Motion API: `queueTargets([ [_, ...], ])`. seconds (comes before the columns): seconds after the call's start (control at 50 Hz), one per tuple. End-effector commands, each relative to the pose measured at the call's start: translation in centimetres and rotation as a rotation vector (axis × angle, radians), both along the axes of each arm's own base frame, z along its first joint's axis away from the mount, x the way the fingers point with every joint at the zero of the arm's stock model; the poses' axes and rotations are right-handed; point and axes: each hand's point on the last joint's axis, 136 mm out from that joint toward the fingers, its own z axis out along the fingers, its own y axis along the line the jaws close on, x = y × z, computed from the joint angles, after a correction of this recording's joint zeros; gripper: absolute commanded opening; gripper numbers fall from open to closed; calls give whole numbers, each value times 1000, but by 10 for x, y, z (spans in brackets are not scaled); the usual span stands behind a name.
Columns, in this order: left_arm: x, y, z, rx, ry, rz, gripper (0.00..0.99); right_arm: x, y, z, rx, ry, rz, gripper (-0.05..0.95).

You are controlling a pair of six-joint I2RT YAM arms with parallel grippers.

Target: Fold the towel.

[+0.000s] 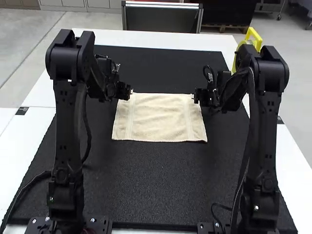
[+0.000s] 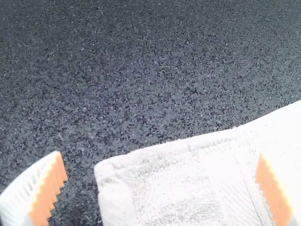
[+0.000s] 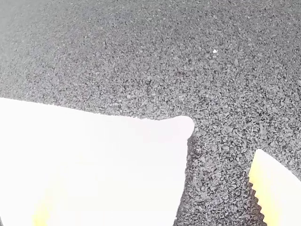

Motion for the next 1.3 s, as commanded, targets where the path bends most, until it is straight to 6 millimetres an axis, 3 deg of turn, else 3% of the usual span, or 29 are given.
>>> queueTargets([
  [0.0, 7, -3, -4, -12, 3, -3, 949, 7, 12, 8, 16, -21, 23, 902],
  [0.56, 13, 1, -15, -10, 14, 4, 948, 14, 13, 2, 22, -15, 20, 902],
  [0.92, 12, 1, -20, -9, 24, 7, 900, 16, 15, 2, 29, -14, 18, 833],
  [1.02, 11, 1, -20, -9, 26, 7, 843, 15, 19, -3, 28, 7, 28, 833],
  [1.28, 11, 14, -24, -9, 33, 30, 813, 13, 31, -9, 22, 29, 52, 805],
])
